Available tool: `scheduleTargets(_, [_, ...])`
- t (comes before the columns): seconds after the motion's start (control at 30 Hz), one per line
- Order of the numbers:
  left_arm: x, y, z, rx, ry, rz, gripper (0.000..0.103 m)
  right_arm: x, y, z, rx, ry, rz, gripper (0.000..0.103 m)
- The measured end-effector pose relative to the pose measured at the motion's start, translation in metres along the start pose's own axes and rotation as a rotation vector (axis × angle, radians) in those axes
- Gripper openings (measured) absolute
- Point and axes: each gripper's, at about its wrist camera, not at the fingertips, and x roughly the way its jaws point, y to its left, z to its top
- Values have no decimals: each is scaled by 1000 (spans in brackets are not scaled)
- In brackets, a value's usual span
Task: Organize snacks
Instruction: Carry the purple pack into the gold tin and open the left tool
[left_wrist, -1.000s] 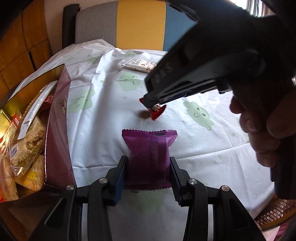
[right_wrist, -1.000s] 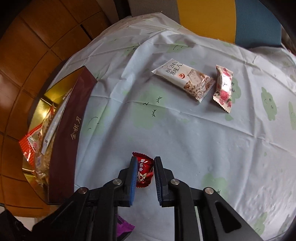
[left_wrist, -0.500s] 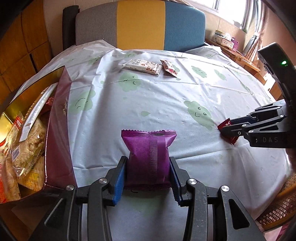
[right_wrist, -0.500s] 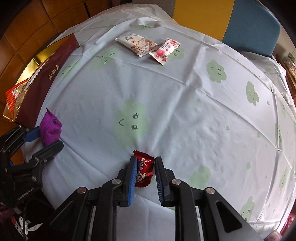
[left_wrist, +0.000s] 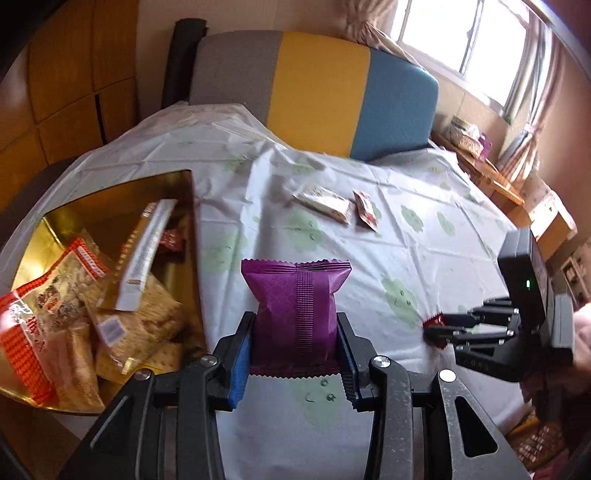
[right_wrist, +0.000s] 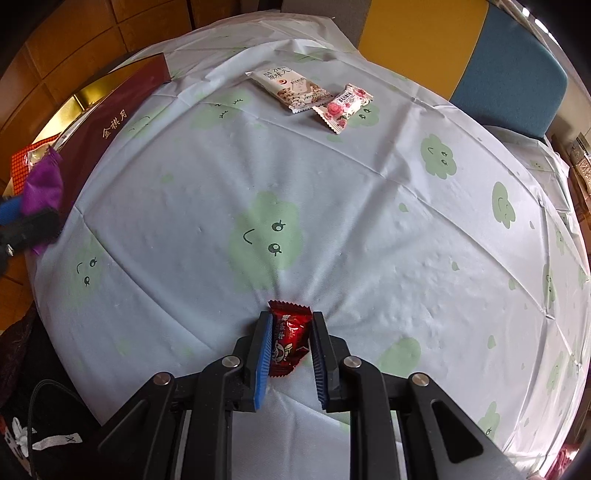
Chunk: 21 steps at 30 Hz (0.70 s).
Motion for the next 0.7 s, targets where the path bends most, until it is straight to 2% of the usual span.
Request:
scheduleTargets(0.17, [-15,62,15,-140,-37,92,42,3,-4,2,-6,-2,-9,20])
scheduleTargets(0.27, [-15,103,20,-223,-35,174,42,2,2,-1,-5,-2,-9,20])
scheduleTargets(0.4, [-12,153,26,-332,-27,237,42,-1,4,-1,-12,-4,-15,20])
scheduleTargets(0.5, [-5,174,30,-360,-21,270,42,-2,4,-2,-15,-4,-17,20])
scheduleTargets(0.6, [4,181,34,-339,-13,308,43,-2,4,-2,-15,-5,-17,20])
scheduleTargets(0.7, [15,187,33,-356,6,331,52,-2,3,-2,-14,-5,-17,20])
